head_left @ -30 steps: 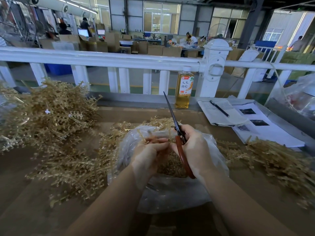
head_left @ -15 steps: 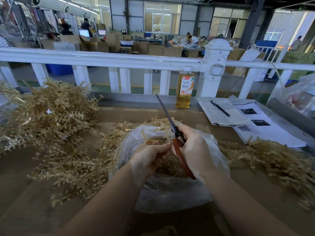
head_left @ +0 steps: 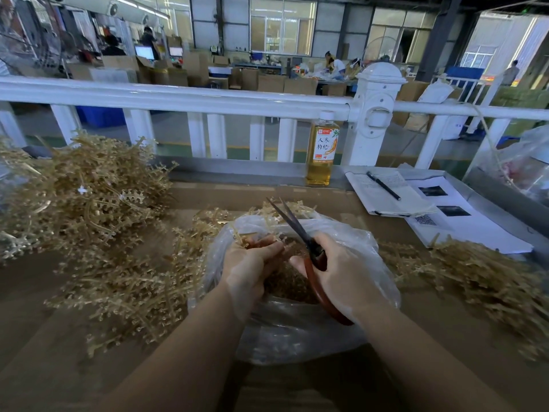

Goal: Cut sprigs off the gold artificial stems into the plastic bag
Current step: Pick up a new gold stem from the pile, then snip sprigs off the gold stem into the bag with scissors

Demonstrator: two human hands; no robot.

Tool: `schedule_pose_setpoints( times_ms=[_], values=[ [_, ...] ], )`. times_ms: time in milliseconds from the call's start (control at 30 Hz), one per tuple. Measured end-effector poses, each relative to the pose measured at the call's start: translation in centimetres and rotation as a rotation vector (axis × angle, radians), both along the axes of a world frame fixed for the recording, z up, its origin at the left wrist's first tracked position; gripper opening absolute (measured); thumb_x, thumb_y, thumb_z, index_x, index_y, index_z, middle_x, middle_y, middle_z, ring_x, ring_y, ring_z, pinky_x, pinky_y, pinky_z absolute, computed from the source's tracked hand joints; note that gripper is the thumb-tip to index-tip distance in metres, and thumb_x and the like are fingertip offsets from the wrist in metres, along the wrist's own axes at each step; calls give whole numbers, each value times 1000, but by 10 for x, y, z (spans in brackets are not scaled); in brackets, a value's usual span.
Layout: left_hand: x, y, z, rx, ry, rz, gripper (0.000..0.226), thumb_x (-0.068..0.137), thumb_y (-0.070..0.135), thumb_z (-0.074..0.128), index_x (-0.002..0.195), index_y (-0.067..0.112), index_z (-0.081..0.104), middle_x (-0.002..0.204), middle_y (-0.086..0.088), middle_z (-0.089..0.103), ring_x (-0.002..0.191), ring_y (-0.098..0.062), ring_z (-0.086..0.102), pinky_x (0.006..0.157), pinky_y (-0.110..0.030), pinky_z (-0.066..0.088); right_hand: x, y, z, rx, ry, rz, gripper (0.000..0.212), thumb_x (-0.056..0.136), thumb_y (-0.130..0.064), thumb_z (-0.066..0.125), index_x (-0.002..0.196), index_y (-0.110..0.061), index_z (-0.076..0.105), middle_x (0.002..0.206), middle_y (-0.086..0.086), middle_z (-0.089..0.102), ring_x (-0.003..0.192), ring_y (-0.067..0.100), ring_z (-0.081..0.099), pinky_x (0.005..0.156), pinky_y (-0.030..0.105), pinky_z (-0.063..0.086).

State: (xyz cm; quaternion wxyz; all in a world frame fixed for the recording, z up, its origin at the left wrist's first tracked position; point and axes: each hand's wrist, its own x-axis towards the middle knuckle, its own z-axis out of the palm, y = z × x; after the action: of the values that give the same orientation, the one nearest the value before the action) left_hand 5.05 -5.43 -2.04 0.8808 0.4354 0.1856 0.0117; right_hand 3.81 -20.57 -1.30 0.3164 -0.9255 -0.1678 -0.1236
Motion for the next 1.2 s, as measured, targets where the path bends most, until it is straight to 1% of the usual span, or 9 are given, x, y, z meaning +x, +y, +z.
schedule_pose_setpoints(
  times_ms=[133, 233, 367, 500, 600, 733, 833, 1000, 1200],
  values=[
    [1, 1, -4, -48, -44, 11, 24, 79, -18, 59, 84, 3, 49, 61, -7, 65, 52, -16, 67, 48, -24, 54, 5, -4, -10, 45, 9, 43, 32, 85, -50, 65, 99, -22, 59, 85, -9, 62, 83, 7, 57, 72, 20, 43],
    [3, 2, -7, -87, -87, 25, 26, 82, -19, 54, 76, 6, 47, 53, -3, 64, 51, -14, 66, 50, -24, 55, 7, -7, -12, 11, 22, 73, 35, 84, -54, 62, 105, -26, 58, 90, -10, 62, 86, 7, 57, 75, 21, 45],
    [6, 2, -11, -115, -108, 69, 30, 81, -21, 52, 73, 7, 48, 61, -4, 59, 51, -12, 65, 55, -24, 57, 6, -9, -14, -49, 29, 98, 36, 84, -57, 60, 106, -30, 54, 88, -11, 59, 84, 5, 54, 67, 14, 39],
    [9, 2, -13, -157, -128, 92, 32, 82, -22, 50, 75, 9, 45, 72, -6, 51, 57, -14, 63, 64, -29, 59, 6, -11, -15, -80, 8, 115, 35, 84, -57, 60, 106, -29, 54, 83, -11, 56, 81, 7, 53, 67, 18, 37],
    [11, 3, -13, -233, -119, 123, 34, 83, -22, 49, 74, 10, 41, 74, -7, 52, 67, -18, 61, 62, -29, 59, 5, -12, -17, -88, 5, 133, 30, 85, -55, 60, 100, -31, 50, 80, -13, 52, 79, 8, 50, 66, 20, 34],
    [12, 4, -13, -284, -102, 157, 32, 84, -20, 48, 75, 11, 42, 74, -5, 54, 68, -17, 61, 56, -26, 58, 5, -12, -18, -124, 0, 136, 36, 86, -56, 58, 109, -29, 52, 92, -10, 56, 89, 10, 51, 74, 23, 38],
    [12, 1, -11, -236, -116, 206, 34, 83, -20, 50, 74, 11, 43, 73, -5, 54, 67, -16, 61, 58, -27, 58, 4, -13, -18, -138, -20, 134, 37, 86, -57, 57, 109, -28, 53, 92, -9, 56, 90, 11, 51, 76, 25, 41],
    [12, -2, -8, -175, -113, 295, 34, 81, -21, 52, 74, 12, 44, 70, -5, 54, 63, -16, 60, 54, -25, 57, 1, -12, -22, -184, -91, 77, 42, 86, -59, 53, 114, -27, 53, 93, -9, 54, 93, 11, 50, 75, 22, 35],
    [12, 0, -11, -165, -136, 267, 37, 81, -22, 52, 72, 13, 43, 70, -5, 56, 63, -16, 63, 62, -29, 58, 2, -10, -24, -225, -111, 70, 45, 86, -63, 49, 116, -29, 51, 99, -7, 58, 96, 12, 50, 75, 21, 34]
  ],
)
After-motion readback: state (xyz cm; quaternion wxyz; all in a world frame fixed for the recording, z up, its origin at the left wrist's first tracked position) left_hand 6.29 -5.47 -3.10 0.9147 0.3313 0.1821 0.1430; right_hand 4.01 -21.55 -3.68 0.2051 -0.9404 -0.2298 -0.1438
